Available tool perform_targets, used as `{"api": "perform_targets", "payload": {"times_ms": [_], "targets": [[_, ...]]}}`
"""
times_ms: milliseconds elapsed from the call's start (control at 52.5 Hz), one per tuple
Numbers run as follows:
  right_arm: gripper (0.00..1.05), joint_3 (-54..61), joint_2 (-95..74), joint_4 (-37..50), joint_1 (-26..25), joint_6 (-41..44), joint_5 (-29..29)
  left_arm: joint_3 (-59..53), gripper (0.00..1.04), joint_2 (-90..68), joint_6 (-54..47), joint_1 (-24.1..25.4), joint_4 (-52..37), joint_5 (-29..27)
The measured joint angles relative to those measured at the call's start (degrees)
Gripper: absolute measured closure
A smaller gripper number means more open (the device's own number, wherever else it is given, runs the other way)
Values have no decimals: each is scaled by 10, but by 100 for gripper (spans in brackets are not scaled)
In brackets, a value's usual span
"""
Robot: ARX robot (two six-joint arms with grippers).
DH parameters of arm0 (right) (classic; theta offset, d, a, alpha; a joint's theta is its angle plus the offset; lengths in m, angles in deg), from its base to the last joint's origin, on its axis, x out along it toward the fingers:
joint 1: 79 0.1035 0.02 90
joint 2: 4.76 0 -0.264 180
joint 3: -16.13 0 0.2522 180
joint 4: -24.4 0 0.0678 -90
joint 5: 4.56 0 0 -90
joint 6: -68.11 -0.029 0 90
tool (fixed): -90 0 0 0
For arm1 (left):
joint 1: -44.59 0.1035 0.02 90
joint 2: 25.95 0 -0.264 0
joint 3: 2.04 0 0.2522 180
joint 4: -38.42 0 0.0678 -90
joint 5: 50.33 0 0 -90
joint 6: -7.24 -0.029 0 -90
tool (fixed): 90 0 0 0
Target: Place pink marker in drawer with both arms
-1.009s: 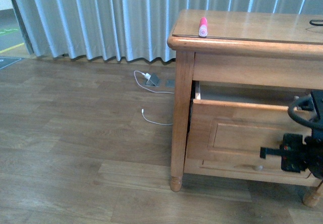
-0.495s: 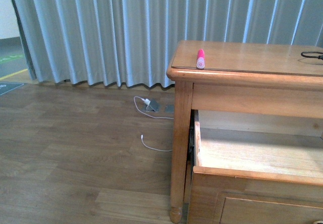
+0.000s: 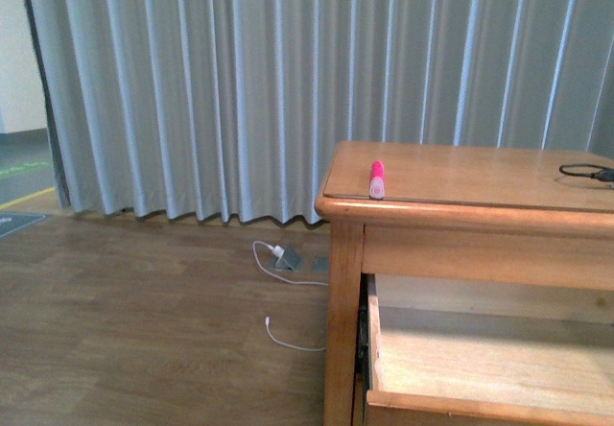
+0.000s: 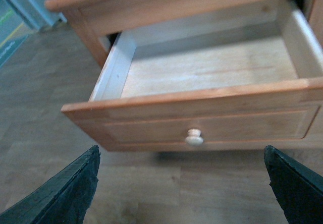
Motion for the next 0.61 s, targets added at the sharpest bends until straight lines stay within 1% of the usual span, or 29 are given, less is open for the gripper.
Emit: {"api": "perform_targets", "payload": {"times_ms": [76, 209, 228, 267, 305, 324, 343, 457, 571, 609], "targets": [[8, 0, 23, -1, -18, 0, 0, 0, 6, 0, 0, 0, 0, 0], [9, 1, 26, 1, -19, 2, -3, 0, 6, 0, 0, 0, 0, 0], [11, 9, 37, 20, -11, 10, -22, 0, 6, 0, 0, 0, 0, 0], [18, 37, 65, 78, 12, 40, -78, 0, 6, 0, 0, 0, 0, 0], [25, 61, 95, 119, 30, 72, -109, 0, 6, 0, 0, 0, 0, 0], [29, 67, 107, 132, 36, 80, -115, 0, 6, 0, 0, 0, 0, -1], [30, 69, 112, 137, 38, 87, -116, 0, 6, 0, 0, 0, 0, -1], [52, 82, 129, 150, 43, 116, -124, 0, 6, 0, 0, 0, 0, 0], [73, 94, 135, 151, 44, 125, -125, 0, 6, 0, 0, 0, 0, 0], [78, 96, 137, 151, 44, 126, -125, 0, 6, 0, 0, 0, 0, 0]]}}
